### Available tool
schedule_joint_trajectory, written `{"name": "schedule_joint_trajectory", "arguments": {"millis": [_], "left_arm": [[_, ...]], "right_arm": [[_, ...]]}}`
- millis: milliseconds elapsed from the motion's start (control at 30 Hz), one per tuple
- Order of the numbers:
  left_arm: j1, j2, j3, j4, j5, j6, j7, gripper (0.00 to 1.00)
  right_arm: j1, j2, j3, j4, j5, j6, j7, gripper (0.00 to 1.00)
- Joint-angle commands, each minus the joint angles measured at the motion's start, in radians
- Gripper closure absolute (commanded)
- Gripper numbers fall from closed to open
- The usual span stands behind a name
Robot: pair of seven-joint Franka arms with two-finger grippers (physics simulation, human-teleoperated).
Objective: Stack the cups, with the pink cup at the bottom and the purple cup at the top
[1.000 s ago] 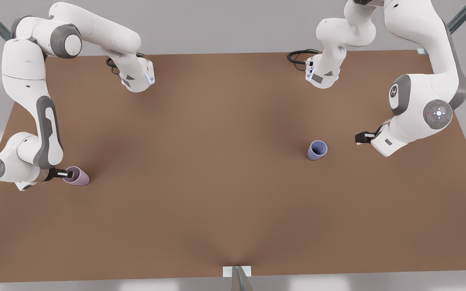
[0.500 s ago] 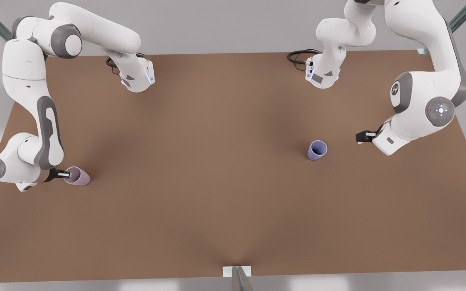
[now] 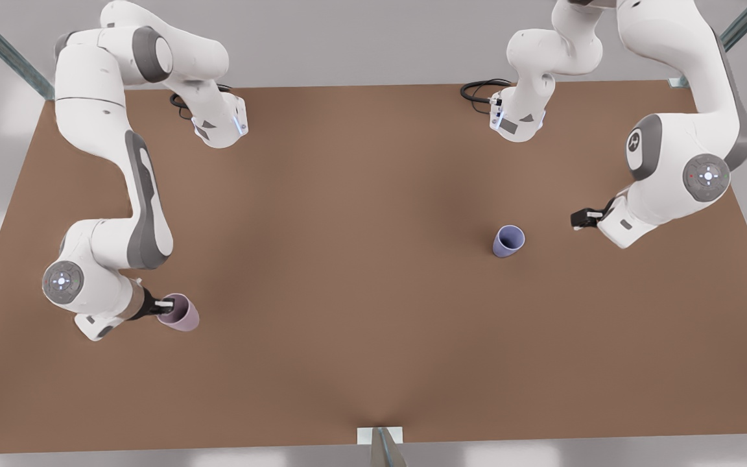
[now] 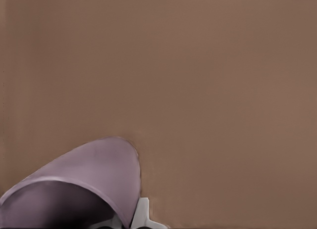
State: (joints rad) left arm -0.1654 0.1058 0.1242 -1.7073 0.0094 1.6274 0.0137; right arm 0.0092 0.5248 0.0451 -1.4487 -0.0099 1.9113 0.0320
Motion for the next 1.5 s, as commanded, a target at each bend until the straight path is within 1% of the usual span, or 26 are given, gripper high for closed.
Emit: {"name": "schedule_joint_trajectory", "arguments": {"millis": [0,33,100,167,233,267,300,400,467,533,667,867,967,1067,1167,1233,1367,1467], "left_arm": [[0.000,0.000,0.000,0.000,-0.005,0.000,0.000,0.00],[0.000,0.000,0.000,-0.002,-0.003,0.005,-0.003,0.00],[0.000,0.002,0.000,-0.014,-0.005,0.017,-0.038,0.00],[0.000,0.000,0.000,-0.018,-0.005,0.020,-0.046,0.00],[-0.002,-0.001,0.000,-0.018,-0.005,0.019,-0.054,0.00],[-0.002,-0.001,0.000,-0.018,-0.005,0.019,-0.054,0.00],[-0.002,-0.001,-0.001,-0.018,-0.005,0.019,-0.054,0.00],[-0.002,-0.001,0.000,-0.018,-0.005,0.019,-0.054,0.00],[-0.002,0.000,-0.001,-0.018,-0.005,0.019,-0.054,0.00],[-0.002,0.000,-0.001,-0.018,-0.005,0.020,-0.054,0.00],[-0.002,0.000,-0.001,-0.018,-0.005,0.020,-0.054,0.00],[-0.002,0.002,-0.001,-0.018,-0.006,0.034,-0.054,0.00],[-0.003,-0.029,-0.003,-0.144,-0.009,0.160,-0.052,0.00],[-0.006,-0.046,-0.015,-0.227,-0.011,0.161,-0.044,0.00],[-0.014,-0.044,-0.015,-0.256,-0.011,0.169,-0.041,0.00],[-0.014,-0.038,-0.014,-0.282,-0.012,0.210,-0.041,0.00],[-0.017,-0.046,-0.017,-0.429,-0.020,0.402,-0.040,0.00],[-0.046,-0.048,-0.017,-0.517,-0.019,0.473,-0.037,0.00]], "right_arm": [[0.009,0.000,0.001,0.002,-0.005,-0.004,0.018,0.79],[0.060,0.003,0.013,0.046,-0.005,-0.057,0.100,0.79],[0.163,0.009,0.016,0.063,0.016,-0.064,0.267,0.79],[0.267,0.061,0.021,0.140,0.018,-0.089,0.460,0.79],[0.299,0.113,0.084,0.198,0.018,-0.089,0.580,0.79],[0.301,0.168,0.125,0.266,0.015,-0.092,0.655,0.79],[0.347,0.221,0.134,0.336,0.008,-0.104,0.700,0.79],[0.488,0.422,0.127,0.573,0.007,-0.113,0.887,0.79],[0.526,0.508,0.127,0.656,0.007,-0.098,0.930,0.79],[0.532,0.549,0.127,0.683,0.005,-0.052,0.931,0.79],[0.601,0.583,0.050,0.686,0.001,-0.047,0.930,0.79],[0.604,0.589,0.050,0.686,-0.019,-0.061,0.927,0.79],[0.606,0.589,0.050,0.685,-0.041,-0.061,0.925,0.79],[0.621,0.590,0.048,0.683,-0.041,-0.029,0.925,0.79],[0.624,0.590,0.047,0.680,-0.041,0.003,0.925,0.79],[0.626,0.589,0.048,0.679,-0.067,0.003,0.924,0.79],[0.629,0.589,0.052,0.669,-0.084,0.003,0.921,0.79],[0.643,0.589,0.050,0.666,-0.085,0.006,0.921,0.79]]}}
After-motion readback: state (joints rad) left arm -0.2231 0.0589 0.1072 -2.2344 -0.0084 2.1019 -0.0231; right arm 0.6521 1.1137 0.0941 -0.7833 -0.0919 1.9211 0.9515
